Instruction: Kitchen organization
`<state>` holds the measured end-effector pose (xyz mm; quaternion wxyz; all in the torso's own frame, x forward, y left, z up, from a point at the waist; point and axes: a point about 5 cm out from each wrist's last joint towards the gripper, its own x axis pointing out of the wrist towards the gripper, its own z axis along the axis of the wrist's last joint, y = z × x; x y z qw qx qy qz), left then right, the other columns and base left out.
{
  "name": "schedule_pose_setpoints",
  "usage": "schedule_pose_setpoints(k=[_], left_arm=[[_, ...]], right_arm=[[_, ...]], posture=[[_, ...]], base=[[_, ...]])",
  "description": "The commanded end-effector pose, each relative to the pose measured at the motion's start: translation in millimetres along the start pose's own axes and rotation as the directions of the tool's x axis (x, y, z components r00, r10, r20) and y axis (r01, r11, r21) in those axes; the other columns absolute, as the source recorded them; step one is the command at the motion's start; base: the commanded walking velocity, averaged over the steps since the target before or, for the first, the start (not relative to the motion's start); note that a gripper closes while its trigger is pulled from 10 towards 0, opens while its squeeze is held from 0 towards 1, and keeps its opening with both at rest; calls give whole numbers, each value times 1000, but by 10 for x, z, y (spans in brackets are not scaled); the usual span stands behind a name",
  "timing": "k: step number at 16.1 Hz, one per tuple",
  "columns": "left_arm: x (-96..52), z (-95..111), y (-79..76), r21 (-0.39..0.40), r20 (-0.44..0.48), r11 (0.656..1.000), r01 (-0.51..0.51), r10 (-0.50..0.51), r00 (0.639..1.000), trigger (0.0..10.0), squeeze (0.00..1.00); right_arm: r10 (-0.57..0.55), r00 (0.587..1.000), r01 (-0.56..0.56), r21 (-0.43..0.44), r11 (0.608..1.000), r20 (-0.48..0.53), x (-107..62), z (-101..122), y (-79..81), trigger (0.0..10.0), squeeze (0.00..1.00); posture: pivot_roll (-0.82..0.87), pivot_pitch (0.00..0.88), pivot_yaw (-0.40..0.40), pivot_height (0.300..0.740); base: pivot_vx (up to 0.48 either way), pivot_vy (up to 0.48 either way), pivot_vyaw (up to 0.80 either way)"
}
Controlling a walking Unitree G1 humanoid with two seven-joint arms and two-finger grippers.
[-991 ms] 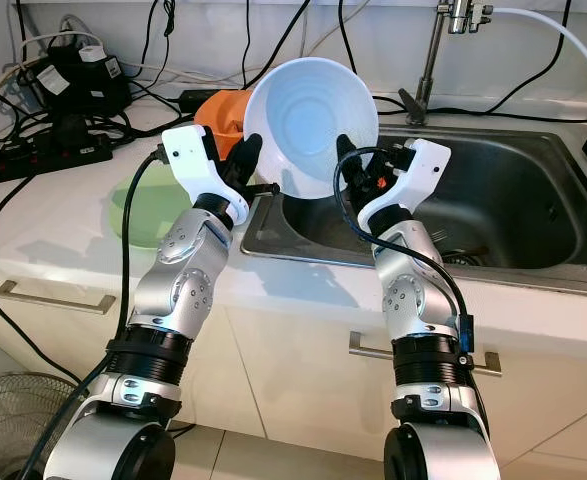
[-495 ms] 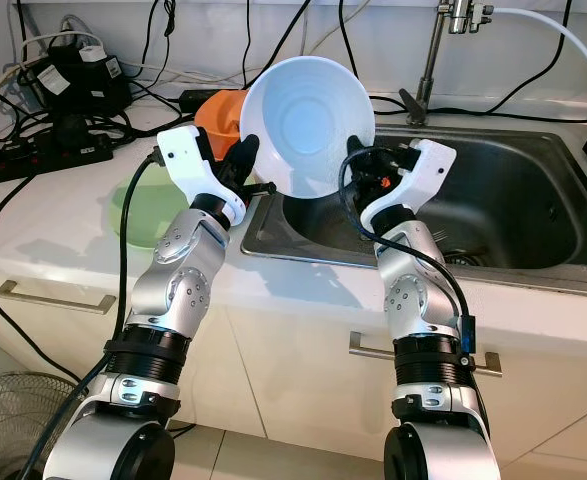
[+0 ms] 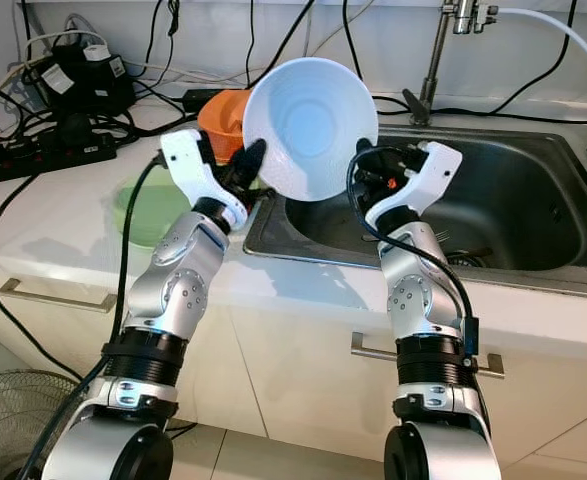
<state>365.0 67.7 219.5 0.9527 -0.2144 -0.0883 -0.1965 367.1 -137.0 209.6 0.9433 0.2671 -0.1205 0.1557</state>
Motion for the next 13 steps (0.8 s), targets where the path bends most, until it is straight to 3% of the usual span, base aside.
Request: schedule_pose_setpoints(k=[1,7,8,9,13], left_arm=[[2,-52,-134,1,-28,998,70,-70,997,10000,1000],[-18,-106,-177,42,-80,991,126,-123,989,10000,1000],[-43,-164,-203,62,-127,985,163,-154,980,10000,1000],[-67,-221,-224,81,-166,978,191,-175,970,10000,0],[-123,-354,-269,118,-260,961,249,-212,942,10000,0]], right_arm=[[46,999,-47,31,998,11,36,6,107,0,0],[-10,1000,8,54,998,28,45,38,46,0,0],[-50,998,47,65,997,43,49,62,-3,0,0],[-94,994,90,68,994,59,50,87,-56,0,0],[-260,961,257,38,966,99,32,163,-271,0,0]], posture=[[53,6,81,740],[56,9,80,740],[57,8,80,740],[59,9,79,740],[58,7,80,740]], base=[[0,0,0],[0,0,0],[0,0,0],[0,0,0],[0,0,0]])
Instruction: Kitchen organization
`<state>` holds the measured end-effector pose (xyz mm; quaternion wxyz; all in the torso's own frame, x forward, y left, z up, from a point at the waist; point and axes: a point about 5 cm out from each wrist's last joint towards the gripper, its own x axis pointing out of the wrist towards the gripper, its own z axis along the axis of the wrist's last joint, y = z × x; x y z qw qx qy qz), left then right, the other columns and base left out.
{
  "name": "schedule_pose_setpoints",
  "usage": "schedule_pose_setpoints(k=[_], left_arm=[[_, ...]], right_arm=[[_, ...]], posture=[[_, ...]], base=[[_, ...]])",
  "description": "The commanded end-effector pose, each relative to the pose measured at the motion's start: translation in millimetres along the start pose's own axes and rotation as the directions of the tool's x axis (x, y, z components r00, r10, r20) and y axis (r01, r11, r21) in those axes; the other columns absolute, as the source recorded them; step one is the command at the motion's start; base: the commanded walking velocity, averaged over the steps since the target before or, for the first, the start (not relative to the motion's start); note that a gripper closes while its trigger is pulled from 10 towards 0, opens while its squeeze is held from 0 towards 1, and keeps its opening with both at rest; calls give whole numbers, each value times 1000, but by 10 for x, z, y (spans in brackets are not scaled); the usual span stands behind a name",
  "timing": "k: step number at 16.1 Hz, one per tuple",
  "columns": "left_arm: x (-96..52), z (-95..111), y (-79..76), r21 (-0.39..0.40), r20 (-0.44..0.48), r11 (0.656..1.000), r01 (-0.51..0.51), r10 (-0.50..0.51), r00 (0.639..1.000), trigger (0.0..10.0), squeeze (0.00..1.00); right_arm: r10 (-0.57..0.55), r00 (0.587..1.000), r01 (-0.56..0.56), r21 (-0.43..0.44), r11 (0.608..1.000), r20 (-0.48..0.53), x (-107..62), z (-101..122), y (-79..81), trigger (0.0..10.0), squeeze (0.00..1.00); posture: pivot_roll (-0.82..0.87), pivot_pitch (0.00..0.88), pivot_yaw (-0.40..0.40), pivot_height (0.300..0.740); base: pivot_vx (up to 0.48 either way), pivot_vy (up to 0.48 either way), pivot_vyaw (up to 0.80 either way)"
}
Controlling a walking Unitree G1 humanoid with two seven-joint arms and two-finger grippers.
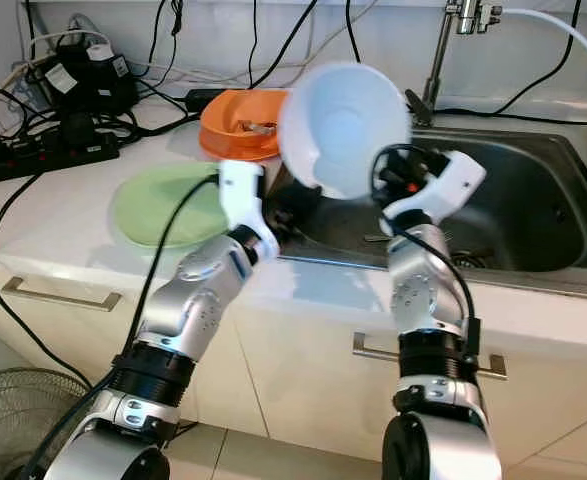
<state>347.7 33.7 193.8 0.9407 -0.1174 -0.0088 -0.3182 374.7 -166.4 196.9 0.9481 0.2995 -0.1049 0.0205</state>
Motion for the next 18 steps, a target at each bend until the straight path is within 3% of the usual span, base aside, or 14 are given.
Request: schedule_pose_setpoints(k=[1,2,3,4,8,13,17,18], left_arm=[[-17,-7,-19,29,-23,999,19,-18,1000,10000,0],[-22,-42,-28,37,-49,999,30,-28,998,10000,0],[-27,-62,-35,42,-65,998,39,-37,997,10000,0],[-44,-111,-49,55,-110,997,60,-54,992,10000,0],[-108,-197,-73,96,-199,989,112,-91,976,10000,0],[-203,-222,-90,116,-261,980,160,-125,957,10000,0],[-336,-298,-120,112,-331,974,197,-151,932,10000,0],[-366,-313,-128,105,-342,974,203,-156,927,10000,0]], right_arm=[[0,998,0,-10,1000,55,59,120,57,0,0],[-32,998,34,-24,999,56,61,119,13,0,0],[-50,997,53,-41,998,56,62,117,-14,4667,0],[-72,996,78,-107,991,61,67,112,-46,10000,0],[-67,996,82,-261,962,64,85,84,-53,10000,0],[-59,997,72,-382,921,47,101,21,-92,10000,0],[-13,999,39,-532,846,52,141,24,-63,10000,0],[14,998,22,-597,802,56,146,29,-36,10000,0]], posture=[[58,7,80,740],[58,7,80,740],[58,7,80,740],[60,8,78,740],[64,5,78,740],[64,0,81,740],[70,0,81,740],[72,0,82,740]], base=[[0,0,0],[0,0,0],[0,0,0],[0,0,0],[0,0,0],[0,0,0],[0,0,0],[0,0,0]])
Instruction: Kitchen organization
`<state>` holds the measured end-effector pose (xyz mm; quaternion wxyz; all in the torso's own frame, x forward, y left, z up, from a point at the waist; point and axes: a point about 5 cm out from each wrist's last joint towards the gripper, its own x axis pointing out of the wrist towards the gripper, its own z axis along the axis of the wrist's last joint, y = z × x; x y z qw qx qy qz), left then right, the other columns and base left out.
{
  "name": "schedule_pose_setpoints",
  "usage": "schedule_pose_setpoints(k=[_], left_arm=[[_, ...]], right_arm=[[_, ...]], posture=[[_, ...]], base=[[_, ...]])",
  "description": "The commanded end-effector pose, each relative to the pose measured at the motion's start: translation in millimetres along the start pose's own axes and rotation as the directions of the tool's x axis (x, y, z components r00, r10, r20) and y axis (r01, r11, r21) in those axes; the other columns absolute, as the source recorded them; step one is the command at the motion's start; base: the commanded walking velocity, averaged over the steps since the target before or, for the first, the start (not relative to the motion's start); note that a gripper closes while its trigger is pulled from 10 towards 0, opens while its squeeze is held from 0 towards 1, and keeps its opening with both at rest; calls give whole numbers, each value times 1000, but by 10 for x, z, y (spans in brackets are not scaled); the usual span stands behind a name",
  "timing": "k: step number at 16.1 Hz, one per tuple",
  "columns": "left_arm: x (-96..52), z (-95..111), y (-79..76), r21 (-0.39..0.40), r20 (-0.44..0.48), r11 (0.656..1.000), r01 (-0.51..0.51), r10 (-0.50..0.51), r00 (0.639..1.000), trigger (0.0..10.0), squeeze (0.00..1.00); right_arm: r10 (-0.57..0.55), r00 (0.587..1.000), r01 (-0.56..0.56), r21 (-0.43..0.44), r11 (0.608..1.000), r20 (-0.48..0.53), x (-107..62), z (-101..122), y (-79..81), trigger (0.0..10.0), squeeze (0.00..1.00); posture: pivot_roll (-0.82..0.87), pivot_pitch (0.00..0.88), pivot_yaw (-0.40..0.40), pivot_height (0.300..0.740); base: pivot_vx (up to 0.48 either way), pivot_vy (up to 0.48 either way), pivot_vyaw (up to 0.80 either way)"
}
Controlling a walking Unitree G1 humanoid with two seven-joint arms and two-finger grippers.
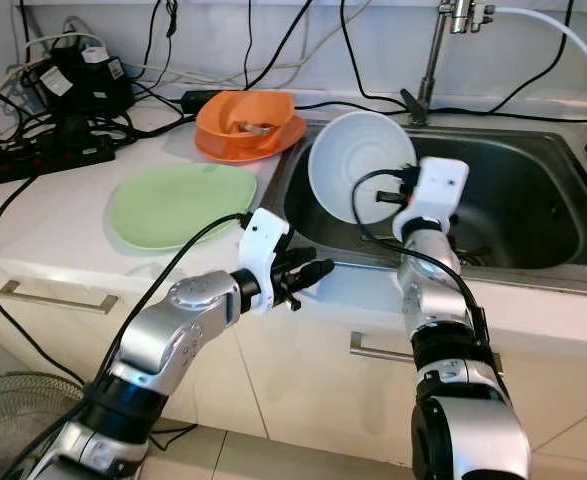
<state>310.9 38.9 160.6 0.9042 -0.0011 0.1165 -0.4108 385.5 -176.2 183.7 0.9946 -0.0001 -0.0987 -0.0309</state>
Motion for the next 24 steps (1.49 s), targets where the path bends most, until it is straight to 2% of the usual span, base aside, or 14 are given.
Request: schedule_pose_setpoints(k=[1,4,20,22,24], left_arm=[[-25,9,-23,10,-11,1000,14,-14,1000,10000,0],[-73,-8,-26,12,-24,1000,9,-9,1000,10000,0],[-73,-8,-26,12,-24,1000,9,-9,1000,10000,0],[-123,49,42,11,-5,999,-41,41,999,10000,0],[-127,116,97,-4,36,997,-82,82,996,10000,0]], right_arm=[[27,997,-23,-53,998,75,63,161,60,10000,0],[51,996,-43,-113,993,75,68,128,90,10000,0],[51,996,-43,-113,993,75,68,128,90,10000,0],[87,996,-80,-265,961,16,38,-33,83,10000,0],[100,995,-95,-313,945,0,29,-67,72,10000,0]], posture=[[72,0,82,740],[77,0,82,740],[77,0,82,740],[99,18,80,740],[98,17,79,740]], base=[[0,0,0],[0,0,0],[0,0,0],[0,0,0],[0,0,0]])
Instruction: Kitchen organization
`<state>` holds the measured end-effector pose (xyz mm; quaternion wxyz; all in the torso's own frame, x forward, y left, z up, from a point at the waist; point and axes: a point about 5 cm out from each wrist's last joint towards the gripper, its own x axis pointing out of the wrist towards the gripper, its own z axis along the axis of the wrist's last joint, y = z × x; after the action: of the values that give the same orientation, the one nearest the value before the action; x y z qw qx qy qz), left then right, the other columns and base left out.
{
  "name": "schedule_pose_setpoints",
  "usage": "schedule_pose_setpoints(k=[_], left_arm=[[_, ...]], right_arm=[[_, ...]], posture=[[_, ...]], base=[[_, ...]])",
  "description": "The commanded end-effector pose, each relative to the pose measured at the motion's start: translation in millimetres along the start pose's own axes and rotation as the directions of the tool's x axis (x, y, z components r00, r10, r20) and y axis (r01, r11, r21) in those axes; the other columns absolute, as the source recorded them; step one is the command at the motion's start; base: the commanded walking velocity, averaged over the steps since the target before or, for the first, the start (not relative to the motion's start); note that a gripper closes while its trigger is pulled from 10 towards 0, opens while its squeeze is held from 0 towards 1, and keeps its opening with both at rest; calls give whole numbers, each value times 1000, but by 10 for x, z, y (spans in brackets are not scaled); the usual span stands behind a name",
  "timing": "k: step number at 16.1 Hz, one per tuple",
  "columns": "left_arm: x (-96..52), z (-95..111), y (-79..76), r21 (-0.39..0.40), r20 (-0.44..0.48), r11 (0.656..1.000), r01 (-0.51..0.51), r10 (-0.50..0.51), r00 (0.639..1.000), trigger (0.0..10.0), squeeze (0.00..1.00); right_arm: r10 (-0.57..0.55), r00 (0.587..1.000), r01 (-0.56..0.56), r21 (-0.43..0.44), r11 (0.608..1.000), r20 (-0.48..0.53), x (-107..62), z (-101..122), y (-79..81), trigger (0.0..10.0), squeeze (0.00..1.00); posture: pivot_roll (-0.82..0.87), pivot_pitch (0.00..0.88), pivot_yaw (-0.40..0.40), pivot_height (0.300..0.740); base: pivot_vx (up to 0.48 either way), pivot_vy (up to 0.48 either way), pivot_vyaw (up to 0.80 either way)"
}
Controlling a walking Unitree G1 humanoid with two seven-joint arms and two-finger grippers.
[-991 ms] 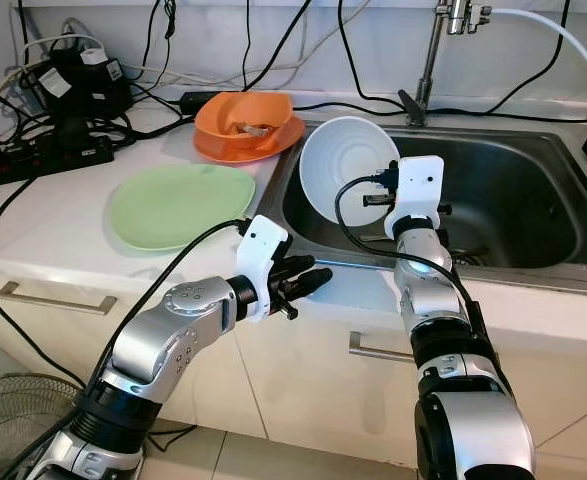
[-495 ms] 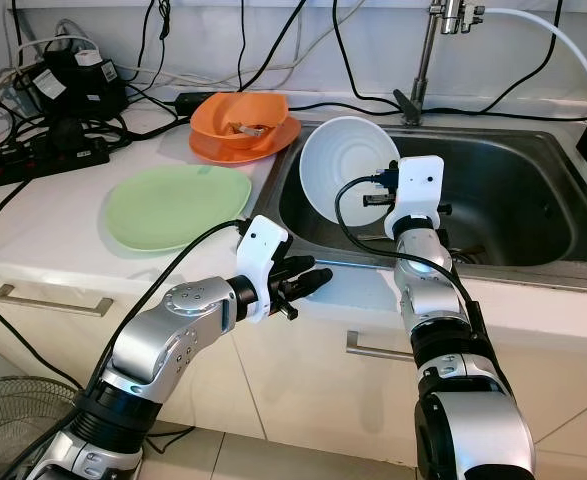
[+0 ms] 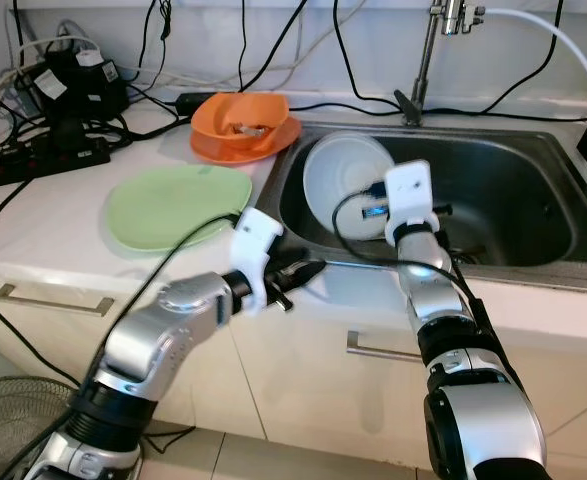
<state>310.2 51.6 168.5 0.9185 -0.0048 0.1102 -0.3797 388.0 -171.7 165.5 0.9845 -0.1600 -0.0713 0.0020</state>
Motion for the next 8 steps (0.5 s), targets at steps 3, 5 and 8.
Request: schedule_pose_setpoints(k=[3,5,8], left_arm=[[-5,78,51,-2,32,999,-33,33,999,10000,0],[-12,73,50,-3,31,999,-35,35,999,10000,0],[-17,41,45,-2,14,999,-33,33,999,10000,0]], right_arm=[[-7,998,7,-2,1000,61,44,128,-16,10000,0],[0,999,1,-9,1000,50,43,98,11,10000,0],[15,999,-13,-31,999,41,35,68,43,10000,0]], posture=[[96,19,77,740],[99,19,74,740],[101,19,74,740]], base=[[0,0,0],[0,0,0],[0,0,0]])
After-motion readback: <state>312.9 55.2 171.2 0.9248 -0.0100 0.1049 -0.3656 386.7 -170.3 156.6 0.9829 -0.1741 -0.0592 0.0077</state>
